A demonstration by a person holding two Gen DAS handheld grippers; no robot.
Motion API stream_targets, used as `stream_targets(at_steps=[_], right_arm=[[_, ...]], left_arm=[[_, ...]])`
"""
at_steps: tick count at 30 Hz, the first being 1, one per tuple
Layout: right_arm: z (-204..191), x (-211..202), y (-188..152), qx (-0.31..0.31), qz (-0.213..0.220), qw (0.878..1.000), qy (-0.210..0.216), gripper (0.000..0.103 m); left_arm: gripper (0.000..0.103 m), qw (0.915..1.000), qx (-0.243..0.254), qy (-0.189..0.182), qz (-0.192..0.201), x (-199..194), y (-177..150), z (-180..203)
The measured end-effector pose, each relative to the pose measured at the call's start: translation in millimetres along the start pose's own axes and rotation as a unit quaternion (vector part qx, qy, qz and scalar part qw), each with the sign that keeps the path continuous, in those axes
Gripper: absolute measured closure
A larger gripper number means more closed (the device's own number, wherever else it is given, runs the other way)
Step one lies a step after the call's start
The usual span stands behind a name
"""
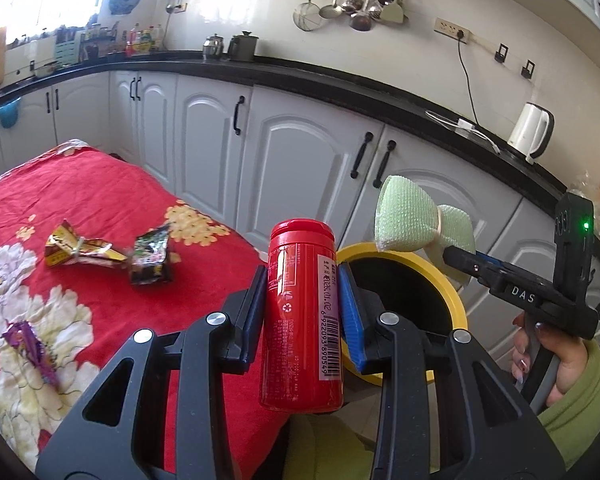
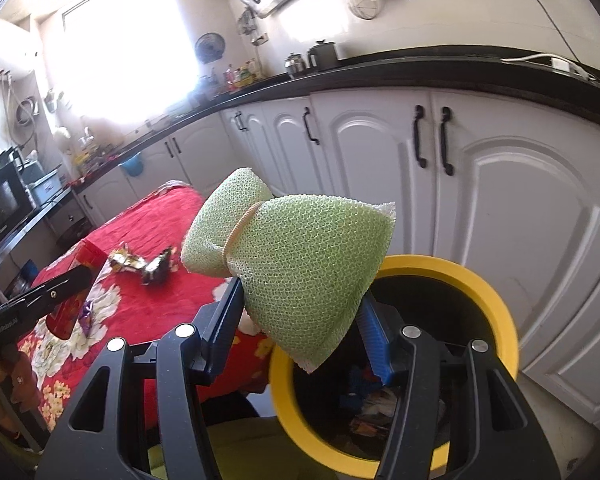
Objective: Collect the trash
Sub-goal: 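Carry the red can and green pad over the yellow bin with both tools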
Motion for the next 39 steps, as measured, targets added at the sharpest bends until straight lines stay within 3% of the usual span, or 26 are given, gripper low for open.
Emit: stream_targets(at_steps=[13, 39], right_arm=[[38.5, -11.5, -12.6, 0.029, 0.002, 0.999, -0.027, 0.05], [69.7, -14.9, -39.5, 0.053, -0.015, 0.997, -0.049, 0.049]], left_arm=[[0.076, 0.9992, 0.03, -0.015, -0.02, 19.4, -11.7, 32.7], [0.076, 0.9953, 0.073, -0.04, -0.048, 59.0, -18.3, 79.3]])
Point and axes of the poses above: each gripper's, at about its wrist camera, not at the fingertips, and x roughly the way its jaws point, z to its right, y to its top, the point moved 9 cm from there along x, roughly the way its jaws point, and after that the axes turned 9 degrees about -z, right-handed, at the moved point
